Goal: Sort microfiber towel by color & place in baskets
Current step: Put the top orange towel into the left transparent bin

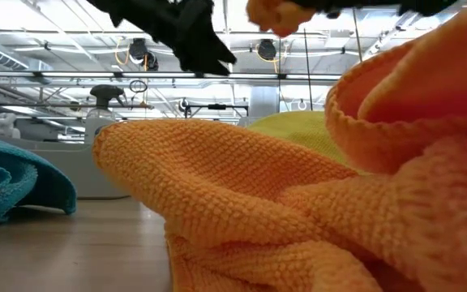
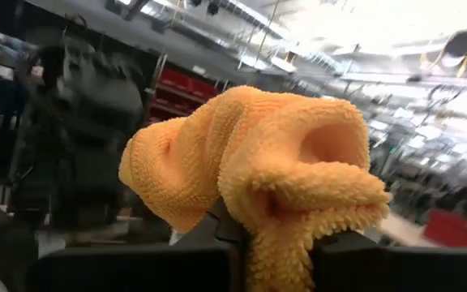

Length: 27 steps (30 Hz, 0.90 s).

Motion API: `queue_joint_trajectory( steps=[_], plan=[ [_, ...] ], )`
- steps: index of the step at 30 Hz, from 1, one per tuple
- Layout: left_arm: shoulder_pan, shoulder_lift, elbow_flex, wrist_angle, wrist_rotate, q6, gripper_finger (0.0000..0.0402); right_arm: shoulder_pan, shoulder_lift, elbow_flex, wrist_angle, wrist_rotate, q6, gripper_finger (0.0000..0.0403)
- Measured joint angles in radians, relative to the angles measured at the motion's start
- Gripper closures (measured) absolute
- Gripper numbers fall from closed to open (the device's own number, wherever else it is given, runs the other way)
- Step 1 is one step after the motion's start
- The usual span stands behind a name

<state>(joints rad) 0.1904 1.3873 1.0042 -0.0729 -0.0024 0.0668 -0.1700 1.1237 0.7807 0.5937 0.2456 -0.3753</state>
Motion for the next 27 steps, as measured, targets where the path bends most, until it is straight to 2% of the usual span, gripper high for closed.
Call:
queue_joint_trajectory(
  steps=[3, 6, 9, 13, 19, 27],
  plan=[
    [-0.009, -0.088, -0.058, 0.018, -0.01, -0.006, 0.0075, -0.079, 0.115, 0.062, -0.003, -0.102, 0.083, 0.0369],
    [-0.001, -0.181, -0.174, 0.134, -0.029, 0.008, 0.0075, -0.128, 0.232, 0.134, -0.005, -0.171, 0.135, 0.0369],
    [0.031, -0.273, -0.281, 0.202, -0.084, 0.02, 0.0075, -0.159, 0.348, 0.206, -0.004, -0.201, 0.163, 0.0369],
    [0.063, -0.387, -0.371, 0.214, -0.085, 0.017, 0.0075, -0.185, 0.502, 0.293, -0.005, -0.201, 0.184, 0.0369],
    [0.071, -0.488, -0.409, 0.185, -0.087, 0.018, 0.0075, -0.21, 0.714, 0.432, -0.016, -0.261, 0.283, 0.0369],
    [0.071, -0.51, -0.41, 0.182, -0.087, 0.017, 0.0075, -0.21, 0.955, 0.756, -0.328, -0.279, 0.311, 0.0369]
  ],
)
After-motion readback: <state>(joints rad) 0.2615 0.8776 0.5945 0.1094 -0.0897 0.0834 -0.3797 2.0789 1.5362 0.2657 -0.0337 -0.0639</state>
